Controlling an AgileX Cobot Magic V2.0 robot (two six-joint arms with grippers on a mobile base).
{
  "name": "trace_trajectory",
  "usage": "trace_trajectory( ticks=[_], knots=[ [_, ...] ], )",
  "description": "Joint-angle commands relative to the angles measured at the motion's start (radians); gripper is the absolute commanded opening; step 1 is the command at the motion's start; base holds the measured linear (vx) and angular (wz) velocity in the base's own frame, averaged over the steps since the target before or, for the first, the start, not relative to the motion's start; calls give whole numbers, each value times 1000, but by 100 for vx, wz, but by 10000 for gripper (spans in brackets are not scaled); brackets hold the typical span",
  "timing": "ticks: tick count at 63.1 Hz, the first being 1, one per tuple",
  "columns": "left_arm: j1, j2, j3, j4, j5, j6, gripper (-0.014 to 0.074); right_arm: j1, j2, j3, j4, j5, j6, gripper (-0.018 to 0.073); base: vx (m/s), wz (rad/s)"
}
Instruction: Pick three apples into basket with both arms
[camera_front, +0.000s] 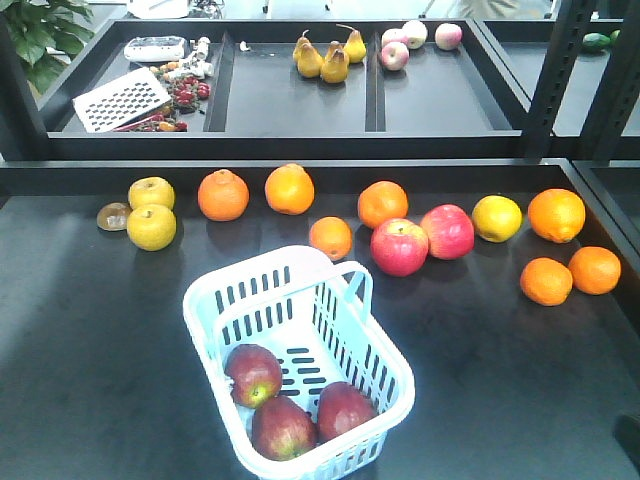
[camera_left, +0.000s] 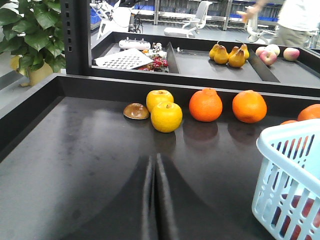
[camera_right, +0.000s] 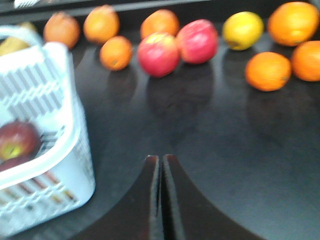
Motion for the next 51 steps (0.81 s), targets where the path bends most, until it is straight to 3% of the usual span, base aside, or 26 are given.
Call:
trace_trajectory(
  ticks=[1,18,27,38,51],
  knots=[
    [-1,-15,9,4,-70,-7,-6,-65,-67,32,-8,-101,28,-1,0,0],
    [-1,-15,9,4,-70,-7,-6,-183,-233,165,5,-202,28,-1,0,0],
    [-1,-15,9,4,-70,-7,-6,-185,-290,197,-16,-250,3,-1,0,0],
    [-1,-15,9,4,-70,-7,-6,-185,-295,197,-29,-323,-152,-1,0,0],
    [-1,-15,9,4,-70,-7,-6,-185,-295,197,-29,-342,-159,-1,0,0]
  ],
)
